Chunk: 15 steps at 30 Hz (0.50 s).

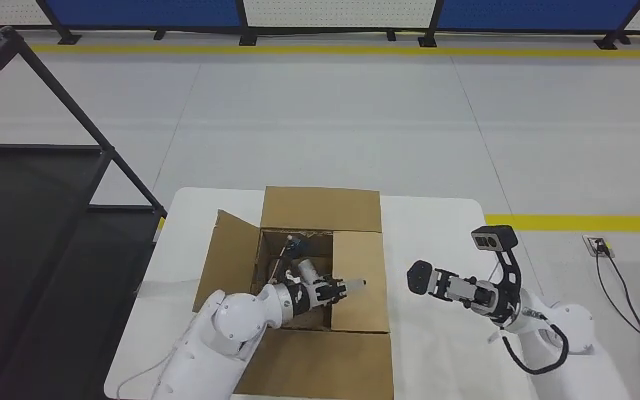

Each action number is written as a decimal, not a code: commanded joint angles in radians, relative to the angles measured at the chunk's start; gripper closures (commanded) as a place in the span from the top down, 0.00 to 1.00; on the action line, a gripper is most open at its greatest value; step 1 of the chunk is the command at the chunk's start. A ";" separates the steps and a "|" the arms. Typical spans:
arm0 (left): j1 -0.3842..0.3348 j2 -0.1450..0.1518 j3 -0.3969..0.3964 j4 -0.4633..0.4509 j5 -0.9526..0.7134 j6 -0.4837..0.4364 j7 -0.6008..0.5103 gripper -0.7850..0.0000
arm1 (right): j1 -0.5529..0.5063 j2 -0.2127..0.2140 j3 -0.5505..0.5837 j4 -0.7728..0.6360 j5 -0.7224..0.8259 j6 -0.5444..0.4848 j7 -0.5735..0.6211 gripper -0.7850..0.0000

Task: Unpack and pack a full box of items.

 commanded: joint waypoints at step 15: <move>0.027 0.001 -0.002 -0.032 -0.008 -0.120 0.091 1.00 | 0.054 0.018 -0.045 0.033 0.012 -0.010 -0.010 1.00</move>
